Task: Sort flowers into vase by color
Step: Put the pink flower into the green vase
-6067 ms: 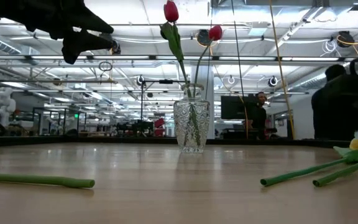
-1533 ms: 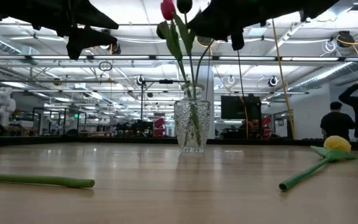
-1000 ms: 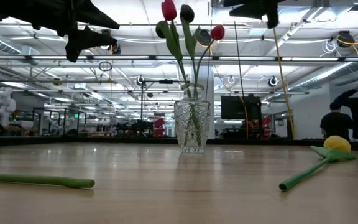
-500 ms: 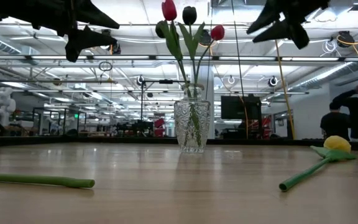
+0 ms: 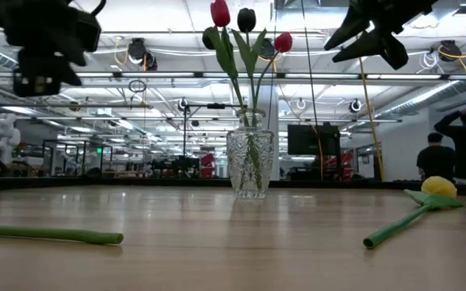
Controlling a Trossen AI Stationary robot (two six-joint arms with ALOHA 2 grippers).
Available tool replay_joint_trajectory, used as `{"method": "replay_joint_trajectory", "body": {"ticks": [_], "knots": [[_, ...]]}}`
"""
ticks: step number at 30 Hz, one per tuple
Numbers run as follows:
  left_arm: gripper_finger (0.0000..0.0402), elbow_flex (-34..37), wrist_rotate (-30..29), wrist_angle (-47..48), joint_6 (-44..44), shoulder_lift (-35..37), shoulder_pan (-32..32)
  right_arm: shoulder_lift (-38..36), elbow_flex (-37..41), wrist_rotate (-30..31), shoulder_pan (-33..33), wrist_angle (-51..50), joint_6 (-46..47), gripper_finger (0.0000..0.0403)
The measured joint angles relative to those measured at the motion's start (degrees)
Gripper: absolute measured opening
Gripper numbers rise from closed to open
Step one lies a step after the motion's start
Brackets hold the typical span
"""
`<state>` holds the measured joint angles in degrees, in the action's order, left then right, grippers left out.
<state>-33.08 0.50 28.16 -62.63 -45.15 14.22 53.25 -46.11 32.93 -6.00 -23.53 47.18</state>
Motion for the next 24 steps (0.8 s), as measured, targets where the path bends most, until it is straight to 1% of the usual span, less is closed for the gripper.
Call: {"method": "replay_joint_trajectory", "body": {"ticks": [2, 5, 6, 10, 13, 18, 21, 24], "knots": [[0.0095, -0.44, 1.02, 1.23, -6.16, -0.77, 1.6, 0.02, 0.0, 0.0, 0.0, 0.0, -0.47, 0.0132], [0.0025, -0.5, 1.07, 1.04, -14.55, -2.29, 4.29, 0.02, 0.0, 0.02, 0.0, 0.0, -1.89, 0.0132], [0.0013, -0.51, 0.93, 1.06, -17.36, -3.05, 5.08, 0.02, 0.0, 0.02, 0.0, 0.0, -2.34, 0.0132], [0.0004, -0.51, 0.82, 0.75, -26.97, -6.87, 10.21, 0.02, 0.0, 0.04, 0.0, 0.0, -3.98, 0.0132], [0.0003, -0.69, 0.79, 0.55, -34.52, -10.59, 15.72, 0.02, 0.0, 0.04, 0.0, -0.01, -5.6, 0.0132], [0.0002, -4.07, 1.38, 0.4, -46.74, -17.74, 25.64, 0.02, 0.0, 0.07, 0.0, -0.11, -7.64, 0.0132], [0.0002, -5.75, 5.0, 0.34, -52.77, -22.05, 30.14, 0.02, 0.0, 0.22, 0.02, -0.11, -9.47, 0.0132], [0.0001, -5.77, 11.81, 0.67, -57.09, -26.19, 33.31, 0.02, 0.0, 0.26, 0.02, -0.11, -11.08, 0.0132]]}}
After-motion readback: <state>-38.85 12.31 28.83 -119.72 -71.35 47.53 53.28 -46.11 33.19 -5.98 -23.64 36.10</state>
